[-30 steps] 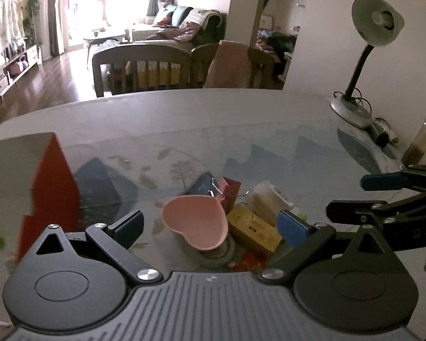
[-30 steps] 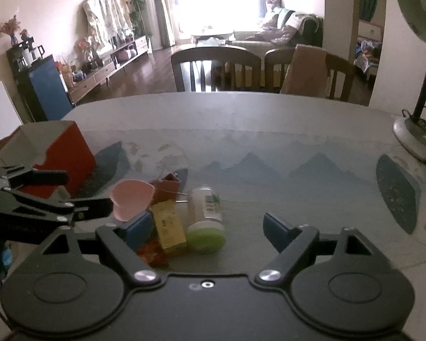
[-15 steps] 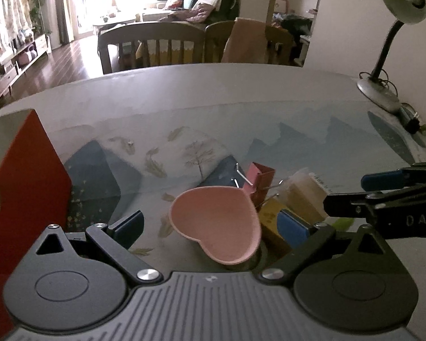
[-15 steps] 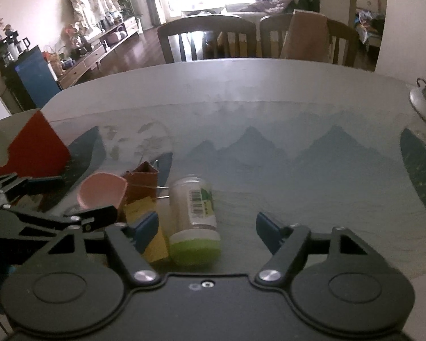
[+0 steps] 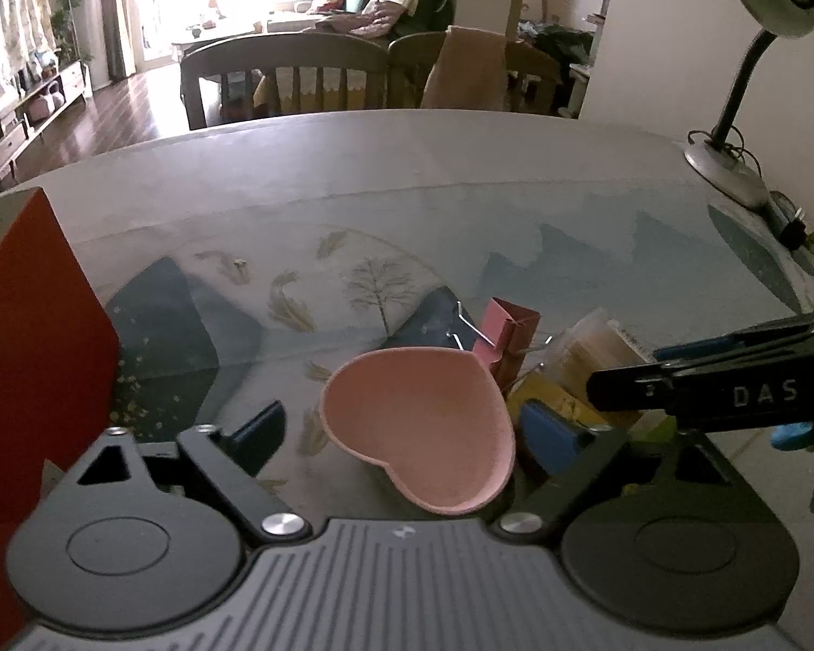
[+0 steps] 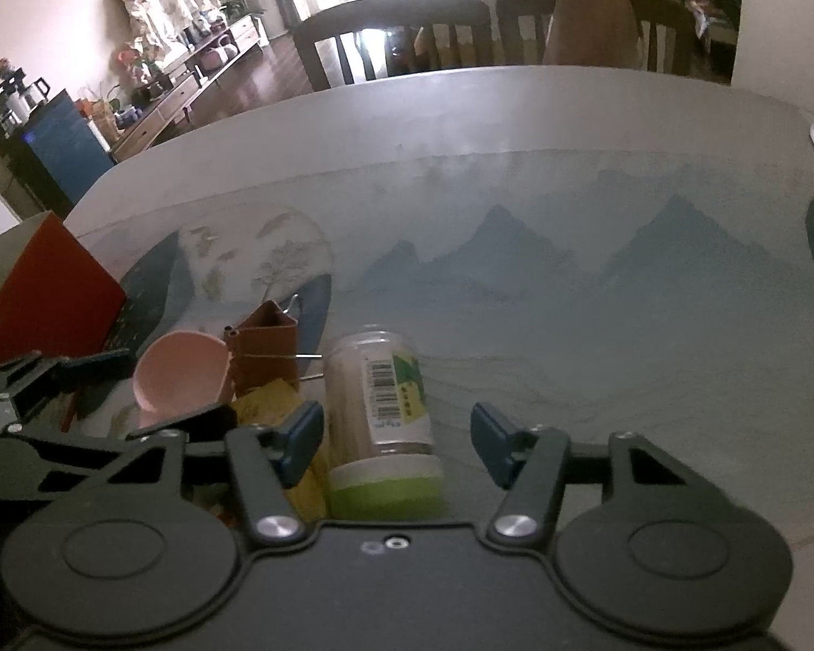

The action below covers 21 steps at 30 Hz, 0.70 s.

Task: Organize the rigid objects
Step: 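Grasp the pink heart bowl with the left tool while the right tool grasps the green-lidded jar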

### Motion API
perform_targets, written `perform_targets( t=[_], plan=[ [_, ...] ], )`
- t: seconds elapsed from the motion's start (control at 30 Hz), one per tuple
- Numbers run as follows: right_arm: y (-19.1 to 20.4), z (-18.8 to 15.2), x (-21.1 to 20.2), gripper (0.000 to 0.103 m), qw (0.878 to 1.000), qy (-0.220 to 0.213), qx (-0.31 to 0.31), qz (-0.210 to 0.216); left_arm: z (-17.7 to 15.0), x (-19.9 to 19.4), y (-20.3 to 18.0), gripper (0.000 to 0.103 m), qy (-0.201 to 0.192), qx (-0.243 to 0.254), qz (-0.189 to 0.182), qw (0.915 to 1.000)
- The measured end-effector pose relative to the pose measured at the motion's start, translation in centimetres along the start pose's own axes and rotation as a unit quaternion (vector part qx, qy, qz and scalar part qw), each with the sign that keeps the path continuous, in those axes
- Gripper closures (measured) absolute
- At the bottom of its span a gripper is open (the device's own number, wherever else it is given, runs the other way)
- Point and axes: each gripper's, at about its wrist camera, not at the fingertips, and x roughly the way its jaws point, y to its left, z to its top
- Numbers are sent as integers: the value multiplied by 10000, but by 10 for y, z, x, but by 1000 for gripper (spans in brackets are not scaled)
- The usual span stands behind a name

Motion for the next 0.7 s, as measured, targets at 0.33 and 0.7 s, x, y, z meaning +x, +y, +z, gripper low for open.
perform_targets(
  t=[0.33, 0.7],
  plan=[
    [3, -1, 1, 57, 10000, 1, 47, 1, 3, 0, -5, 30, -51, 30, -8, 10000],
    [3, -9, -16, 60, 9998, -131, 145, -66, 4, -7, -4, 30, -19, -47, -14, 10000]
  ],
)
